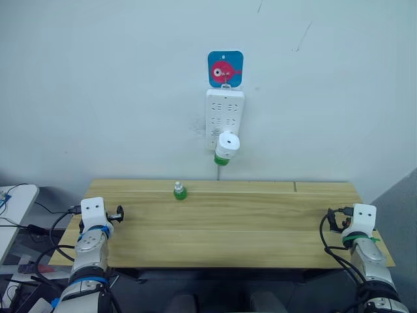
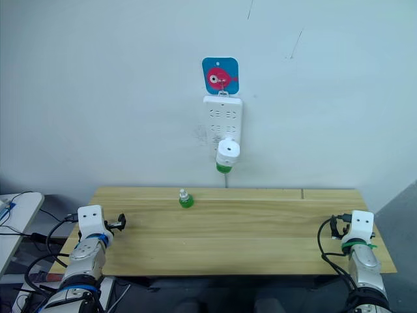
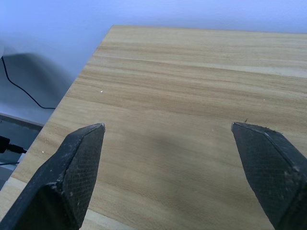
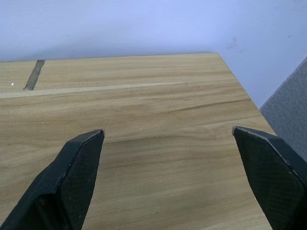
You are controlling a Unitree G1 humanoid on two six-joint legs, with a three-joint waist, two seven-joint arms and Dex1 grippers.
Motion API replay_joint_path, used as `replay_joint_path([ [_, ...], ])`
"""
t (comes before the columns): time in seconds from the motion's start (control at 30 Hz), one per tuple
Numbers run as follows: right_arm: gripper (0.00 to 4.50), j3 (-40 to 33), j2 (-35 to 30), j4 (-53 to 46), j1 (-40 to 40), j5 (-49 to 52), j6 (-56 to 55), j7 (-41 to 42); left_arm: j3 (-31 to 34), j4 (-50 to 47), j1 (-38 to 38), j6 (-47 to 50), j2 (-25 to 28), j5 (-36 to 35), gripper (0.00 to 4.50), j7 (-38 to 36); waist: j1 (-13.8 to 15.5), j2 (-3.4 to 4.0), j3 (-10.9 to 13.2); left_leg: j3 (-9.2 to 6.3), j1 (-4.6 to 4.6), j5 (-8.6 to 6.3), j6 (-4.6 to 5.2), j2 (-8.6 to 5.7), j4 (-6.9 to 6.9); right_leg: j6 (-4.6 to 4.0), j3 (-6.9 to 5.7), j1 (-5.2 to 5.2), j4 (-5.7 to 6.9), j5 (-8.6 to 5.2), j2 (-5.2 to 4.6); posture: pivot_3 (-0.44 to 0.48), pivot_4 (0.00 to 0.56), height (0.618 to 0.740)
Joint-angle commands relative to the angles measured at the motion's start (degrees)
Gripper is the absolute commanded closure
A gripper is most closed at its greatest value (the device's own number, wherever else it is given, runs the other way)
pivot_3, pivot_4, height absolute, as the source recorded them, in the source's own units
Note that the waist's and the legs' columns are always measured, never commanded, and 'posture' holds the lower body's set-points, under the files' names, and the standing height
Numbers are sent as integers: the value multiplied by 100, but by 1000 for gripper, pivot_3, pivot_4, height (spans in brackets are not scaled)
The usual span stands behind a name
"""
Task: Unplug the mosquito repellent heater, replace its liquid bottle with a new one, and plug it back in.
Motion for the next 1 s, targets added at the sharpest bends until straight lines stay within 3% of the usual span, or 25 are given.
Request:
replay_joint_path([
  [0.03,32,-21,-3,-233,1,11,-70,-38,3,-129,-7,-74,129,43,0,43,1,-2,3,0,0,0,0,0,0,0,0,0,0,0,0,158,118,740],
  [0.63,32,47,132,-690,202,23,122,-17,135,-598,282,76,130,-193,0,-85,1,-12,91,-13,1,0,0,1,1,0,-1,0,1,0,-2,154,140,740],
  [0.77,32,108,23,-1519,489,37,415,184,182,-1597,588,277,288,-512,0,-824,-4,-9,119,-15,-4,0,0,4,-1,-1,-3,-3,1,-1,-2,137,138,740],
  [0.87,32,144,-82,-2414,624,233,903,470,-148,-2550,901,352,570,-369,0,-1468,-24,-3,157,-21,-6,-4,-6,6,-3,-8,-4,-4,2,-7,-3,134,146,740],
  [1.0,32,348,-347,-3957,540,641,1934,1025,-370,-4223,779,1338,831,-954,0,-2342,-36,24,208,-23,-6,-2,-6,5,4,-7,-1,-2,6,-8,-6,130,149,740],
])
